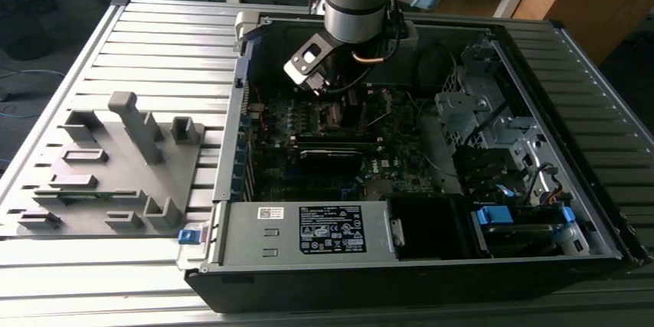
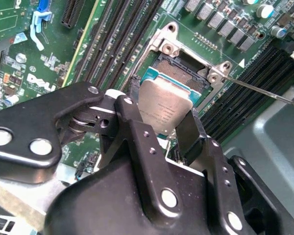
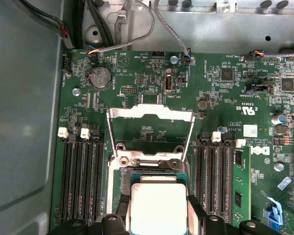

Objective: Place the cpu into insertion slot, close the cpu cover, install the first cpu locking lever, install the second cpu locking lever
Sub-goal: 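Place the cpu into insertion slot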

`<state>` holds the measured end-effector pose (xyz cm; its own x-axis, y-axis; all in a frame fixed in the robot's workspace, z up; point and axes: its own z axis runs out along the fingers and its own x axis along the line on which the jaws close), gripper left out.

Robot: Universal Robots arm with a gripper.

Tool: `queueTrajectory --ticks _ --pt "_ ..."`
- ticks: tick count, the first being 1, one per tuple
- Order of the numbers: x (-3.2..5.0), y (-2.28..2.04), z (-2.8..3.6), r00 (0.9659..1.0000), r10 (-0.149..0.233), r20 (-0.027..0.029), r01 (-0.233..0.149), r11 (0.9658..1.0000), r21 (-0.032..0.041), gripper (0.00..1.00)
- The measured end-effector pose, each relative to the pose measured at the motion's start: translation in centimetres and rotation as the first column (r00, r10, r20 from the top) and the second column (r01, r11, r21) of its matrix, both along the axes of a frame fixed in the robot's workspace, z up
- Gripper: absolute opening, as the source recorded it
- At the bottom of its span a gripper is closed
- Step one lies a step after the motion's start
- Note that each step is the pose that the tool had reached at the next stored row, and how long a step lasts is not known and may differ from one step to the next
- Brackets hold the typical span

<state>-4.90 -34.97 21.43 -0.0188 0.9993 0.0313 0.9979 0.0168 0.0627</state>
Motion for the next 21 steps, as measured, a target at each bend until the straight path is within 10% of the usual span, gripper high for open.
queueTrajectory --ticks 21 --pt "0.0 0.0 -0.42 1.0 -0.001 0.0 0.001 1.0 0.0 0.54"
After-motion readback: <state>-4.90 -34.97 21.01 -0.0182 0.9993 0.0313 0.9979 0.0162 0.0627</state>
